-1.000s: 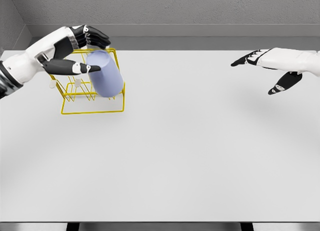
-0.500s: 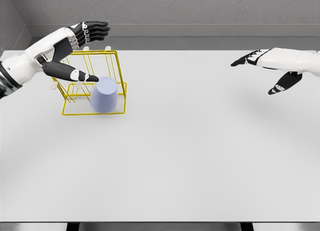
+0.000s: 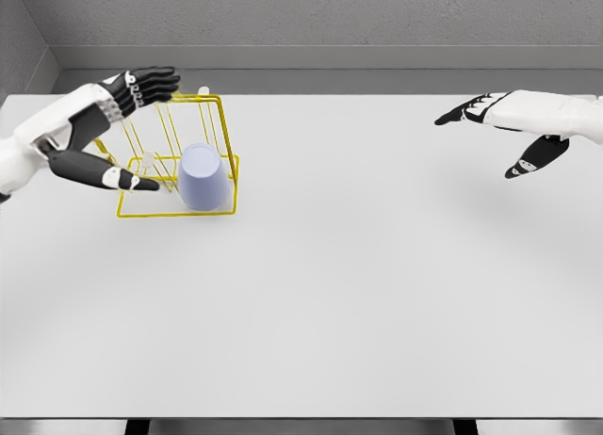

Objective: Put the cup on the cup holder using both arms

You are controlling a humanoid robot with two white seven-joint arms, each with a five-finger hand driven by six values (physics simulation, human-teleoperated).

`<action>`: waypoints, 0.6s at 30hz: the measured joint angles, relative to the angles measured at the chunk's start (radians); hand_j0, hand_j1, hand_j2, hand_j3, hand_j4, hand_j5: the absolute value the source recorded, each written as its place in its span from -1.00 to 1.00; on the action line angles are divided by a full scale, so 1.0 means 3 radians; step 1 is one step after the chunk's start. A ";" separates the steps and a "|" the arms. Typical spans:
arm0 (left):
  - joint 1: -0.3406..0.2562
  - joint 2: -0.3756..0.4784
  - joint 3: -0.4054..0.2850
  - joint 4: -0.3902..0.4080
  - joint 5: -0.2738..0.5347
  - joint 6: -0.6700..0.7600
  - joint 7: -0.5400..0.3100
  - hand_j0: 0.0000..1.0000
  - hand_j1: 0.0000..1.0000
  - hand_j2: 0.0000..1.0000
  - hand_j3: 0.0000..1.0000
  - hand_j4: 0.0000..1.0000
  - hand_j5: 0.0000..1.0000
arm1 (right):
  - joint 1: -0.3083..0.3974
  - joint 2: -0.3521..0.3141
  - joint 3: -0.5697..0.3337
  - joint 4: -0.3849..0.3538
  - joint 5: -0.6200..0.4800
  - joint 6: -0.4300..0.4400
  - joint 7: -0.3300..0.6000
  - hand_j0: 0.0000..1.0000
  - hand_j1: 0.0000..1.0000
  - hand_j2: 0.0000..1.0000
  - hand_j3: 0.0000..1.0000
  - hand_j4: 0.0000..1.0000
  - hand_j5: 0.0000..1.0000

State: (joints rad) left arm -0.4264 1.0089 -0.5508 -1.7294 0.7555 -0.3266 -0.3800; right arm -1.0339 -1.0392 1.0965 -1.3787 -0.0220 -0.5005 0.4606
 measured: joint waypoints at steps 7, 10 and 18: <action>0.0194 0.0101 0.0173 -0.0071 0.0005 -0.0251 -0.0016 1.00 1.00 1.00 1.00 1.00 1.00 | 0.0000 0.0000 0.0000 -0.0001 -0.0001 0.0000 0.0000 1.00 1.00 1.00 1.00 1.00 1.00; 0.0245 0.0129 0.0185 -0.0091 0.0004 -0.0305 -0.0017 1.00 1.00 1.00 1.00 1.00 1.00 | 0.0000 0.0000 0.0000 -0.0001 -0.0001 0.0000 0.0000 1.00 1.00 1.00 1.00 1.00 1.00; 0.0322 0.0143 0.0192 -0.0108 -0.0003 -0.0398 -0.0021 1.00 1.00 1.00 1.00 1.00 1.00 | 0.0000 0.0005 0.0000 -0.0004 -0.0001 0.0000 0.0000 1.00 1.00 1.00 1.00 1.00 1.00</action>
State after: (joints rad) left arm -0.3298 1.0518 -0.4932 -1.7619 0.7546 -0.4460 -0.3861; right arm -1.0339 -1.0379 1.0965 -1.3798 -0.0223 -0.5004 0.4606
